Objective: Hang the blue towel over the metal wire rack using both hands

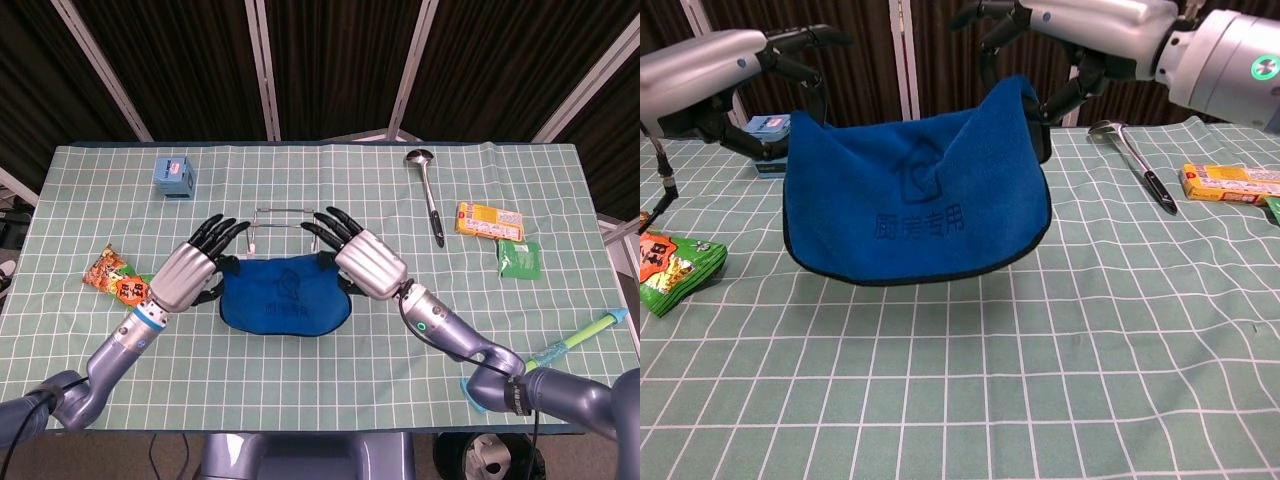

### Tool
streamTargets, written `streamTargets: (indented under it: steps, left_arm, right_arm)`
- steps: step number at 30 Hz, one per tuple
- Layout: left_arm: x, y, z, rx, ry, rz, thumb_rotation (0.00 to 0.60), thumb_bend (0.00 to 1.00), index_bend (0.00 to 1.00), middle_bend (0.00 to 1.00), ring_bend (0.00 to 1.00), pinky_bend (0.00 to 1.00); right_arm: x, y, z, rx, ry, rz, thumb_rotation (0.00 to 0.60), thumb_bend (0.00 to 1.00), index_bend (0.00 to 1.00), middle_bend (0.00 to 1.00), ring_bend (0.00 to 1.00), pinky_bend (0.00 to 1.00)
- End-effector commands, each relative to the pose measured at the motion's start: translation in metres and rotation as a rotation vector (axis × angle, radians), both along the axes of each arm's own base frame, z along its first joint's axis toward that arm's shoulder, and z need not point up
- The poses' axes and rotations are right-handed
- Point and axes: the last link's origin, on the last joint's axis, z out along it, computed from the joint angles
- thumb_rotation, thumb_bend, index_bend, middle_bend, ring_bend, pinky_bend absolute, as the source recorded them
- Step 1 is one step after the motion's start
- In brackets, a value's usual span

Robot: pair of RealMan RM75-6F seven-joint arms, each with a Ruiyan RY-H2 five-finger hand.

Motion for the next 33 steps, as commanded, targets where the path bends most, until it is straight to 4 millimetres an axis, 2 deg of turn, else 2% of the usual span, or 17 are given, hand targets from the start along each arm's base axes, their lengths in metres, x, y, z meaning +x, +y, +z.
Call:
streamTargets:
  steps: [1,14,21,33]
  left_arm:
    - [0.007,0.013,0.010,0.030,0.001,0.015,0.600,0.55,0.83,0.00,0.00,0.00]
    - [0.024,0.054,0.034,0.105,-0.022,0.070,0.600,0.55,0.83,0.00,0.00,0.00]
    - [0.026,0.070,0.032,0.120,-0.004,0.089,0.600,0.55,0.83,0.00,0.00,0.00]
    - [0.048,0.089,0.045,0.224,0.044,0.007,0.600,0.55,0.84,0.00,0.00,0.00]
  right_arm:
    - [0.005,-0.012,0.010,-0.024,-0.022,-0.033,0.600,0.55,0.65,0.09,0.00,0.00]
    - [-0.007,-0.055,0.021,-0.081,-0.093,-0.193,0.600,0.55,0.66,0.09,0.00,0.00]
    - [-0.012,-0.068,0.018,-0.075,-0.117,-0.240,0.600,0.55,0.66,0.09,0.00,0.00]
    - [-0.004,-0.086,0.015,-0.091,-0.130,-0.252,0.600,0.55,0.66,0.10,0.00,0.00]
